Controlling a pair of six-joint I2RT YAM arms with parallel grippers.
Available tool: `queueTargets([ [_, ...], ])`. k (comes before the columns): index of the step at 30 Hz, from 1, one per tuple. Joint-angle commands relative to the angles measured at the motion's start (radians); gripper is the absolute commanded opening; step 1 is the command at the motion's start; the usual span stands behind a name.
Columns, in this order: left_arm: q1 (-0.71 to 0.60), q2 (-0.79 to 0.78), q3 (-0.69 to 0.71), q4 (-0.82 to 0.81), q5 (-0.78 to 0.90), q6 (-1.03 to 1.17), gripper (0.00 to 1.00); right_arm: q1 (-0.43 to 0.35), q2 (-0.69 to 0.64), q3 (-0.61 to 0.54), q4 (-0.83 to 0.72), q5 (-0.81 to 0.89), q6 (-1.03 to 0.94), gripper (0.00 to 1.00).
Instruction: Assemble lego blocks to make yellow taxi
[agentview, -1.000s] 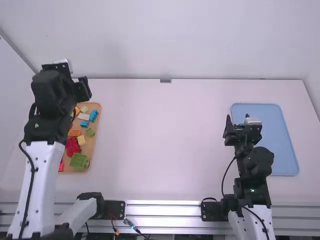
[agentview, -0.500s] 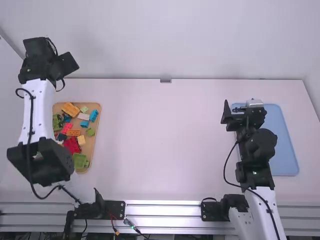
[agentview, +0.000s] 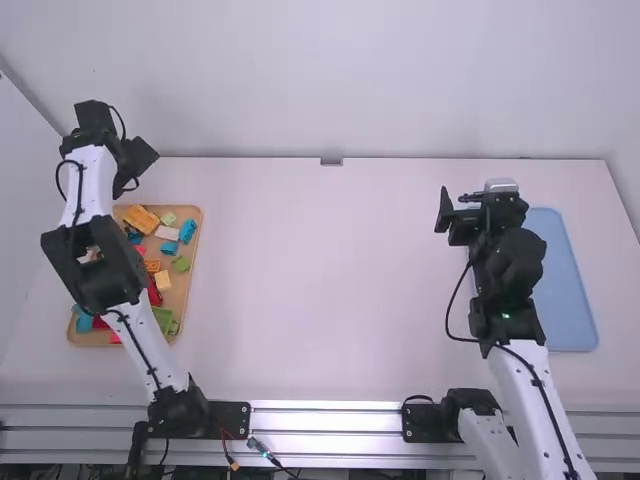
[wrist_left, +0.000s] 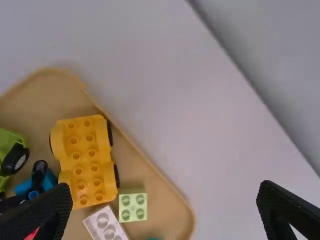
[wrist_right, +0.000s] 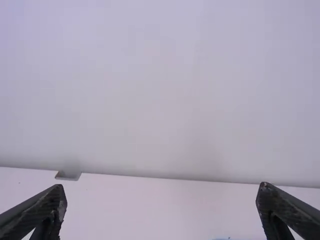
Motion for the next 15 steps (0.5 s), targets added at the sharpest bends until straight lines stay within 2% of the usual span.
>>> queueTargets([
  [1, 0.035, 0.05, 0.026, -0.011, 0.085, -0.042, 0.99, 0.005, 0.016, 0.035, 0.004, -0.002, 0.005, 0.99],
  [7, 0.079, 0.114, 0.026, -0.05, 0.137, -0.046, 0.99, 0.005, 0.036, 0.035, 0.005, -0.001, 0.003, 0.99],
  [15, 0.064, 0.127, 0.024, -0.1, 0.065, -0.038, 1.0, 0.005, 0.035, 0.035, 0.006, -0.002, 0.003, 0.99],
])
